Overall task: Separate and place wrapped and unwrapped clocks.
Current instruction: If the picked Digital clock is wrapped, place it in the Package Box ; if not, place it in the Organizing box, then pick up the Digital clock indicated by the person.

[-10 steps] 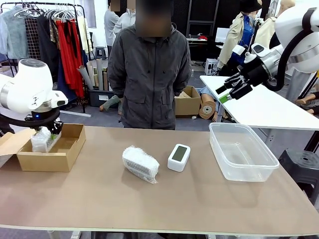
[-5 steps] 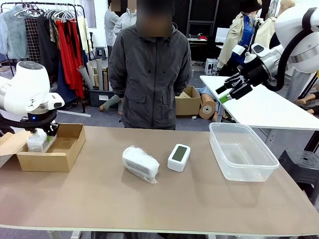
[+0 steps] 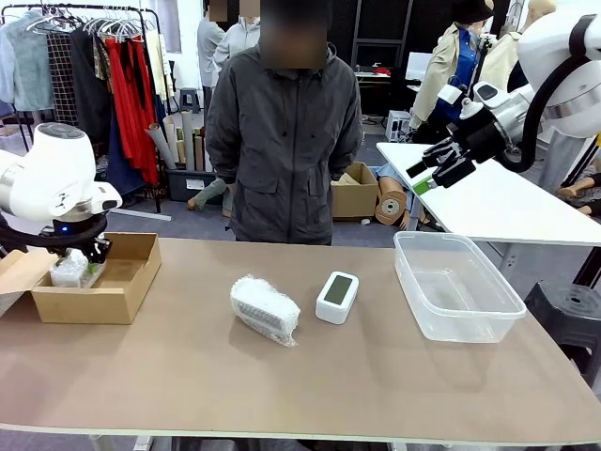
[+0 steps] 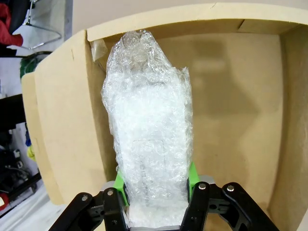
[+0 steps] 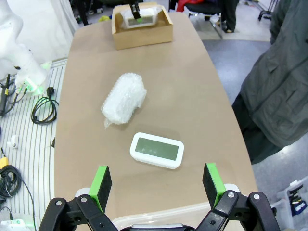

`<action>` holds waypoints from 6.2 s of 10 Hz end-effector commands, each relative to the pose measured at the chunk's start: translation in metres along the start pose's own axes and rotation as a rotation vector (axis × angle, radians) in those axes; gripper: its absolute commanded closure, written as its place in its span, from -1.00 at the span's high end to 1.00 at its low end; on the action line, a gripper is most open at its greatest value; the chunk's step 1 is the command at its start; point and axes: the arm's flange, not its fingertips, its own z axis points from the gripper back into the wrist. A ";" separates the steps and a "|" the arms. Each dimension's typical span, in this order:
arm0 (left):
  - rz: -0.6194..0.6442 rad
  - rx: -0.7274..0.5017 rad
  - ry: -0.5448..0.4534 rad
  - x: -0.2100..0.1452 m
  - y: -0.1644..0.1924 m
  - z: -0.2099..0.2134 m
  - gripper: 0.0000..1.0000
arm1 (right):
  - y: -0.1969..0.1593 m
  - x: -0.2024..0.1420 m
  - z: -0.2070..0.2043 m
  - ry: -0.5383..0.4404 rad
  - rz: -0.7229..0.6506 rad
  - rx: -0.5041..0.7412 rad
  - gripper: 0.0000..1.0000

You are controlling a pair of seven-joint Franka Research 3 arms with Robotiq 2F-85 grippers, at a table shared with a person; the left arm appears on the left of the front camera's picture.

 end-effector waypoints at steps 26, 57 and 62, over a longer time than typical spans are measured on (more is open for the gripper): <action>0.043 -0.112 -0.043 0.002 0.006 0.081 1.00 | 0.000 0.002 0.001 0.000 0.004 -0.005 1.00; -1.188 -0.852 -0.823 0.002 0.008 0.185 1.00 | 0.000 0.002 0.001 0.000 0.004 -0.005 1.00; -1.253 -0.859 -0.792 0.002 0.005 0.180 1.00 | 0.000 0.002 0.001 0.000 0.004 -0.005 1.00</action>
